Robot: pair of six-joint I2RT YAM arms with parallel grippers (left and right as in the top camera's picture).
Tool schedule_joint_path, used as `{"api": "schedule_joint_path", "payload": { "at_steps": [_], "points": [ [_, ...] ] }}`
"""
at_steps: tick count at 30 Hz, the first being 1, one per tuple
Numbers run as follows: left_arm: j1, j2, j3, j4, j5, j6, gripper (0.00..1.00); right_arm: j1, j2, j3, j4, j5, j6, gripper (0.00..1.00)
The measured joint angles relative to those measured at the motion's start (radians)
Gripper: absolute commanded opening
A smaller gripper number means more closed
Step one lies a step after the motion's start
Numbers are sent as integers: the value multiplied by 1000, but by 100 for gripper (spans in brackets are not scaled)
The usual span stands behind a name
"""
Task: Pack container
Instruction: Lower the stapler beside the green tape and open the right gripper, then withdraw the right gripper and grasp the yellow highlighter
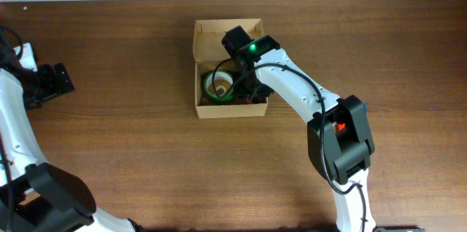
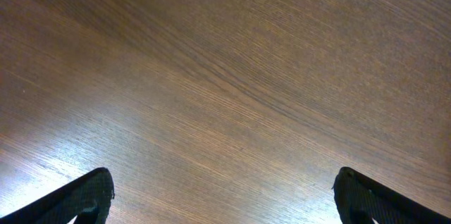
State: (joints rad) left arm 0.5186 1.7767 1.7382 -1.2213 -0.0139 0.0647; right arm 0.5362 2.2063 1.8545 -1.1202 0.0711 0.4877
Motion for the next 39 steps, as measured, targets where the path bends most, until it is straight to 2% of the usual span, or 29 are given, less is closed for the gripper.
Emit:
{"api": "schedule_joint_path", "payload": {
  "at_steps": [6,10,22,25,33,39],
  "points": [
    [0,0,0,0,0,0,100,0,0,0,0,0,-5,44],
    [0,0,0,0,0,0,100,0,0,0,6,0,-14,50],
    [0,0,0,0,0,0,100,0,0,0,32,0,-47,49],
    [0,0,0,0,0,0,100,0,0,0,35,0,-57,47],
    [0,0,0,0,0,0,100,0,-25,0,78,15,-114,26],
    [0,0,0,0,0,0,100,0,-155,23,58,37,-152,23]
  ]
}}
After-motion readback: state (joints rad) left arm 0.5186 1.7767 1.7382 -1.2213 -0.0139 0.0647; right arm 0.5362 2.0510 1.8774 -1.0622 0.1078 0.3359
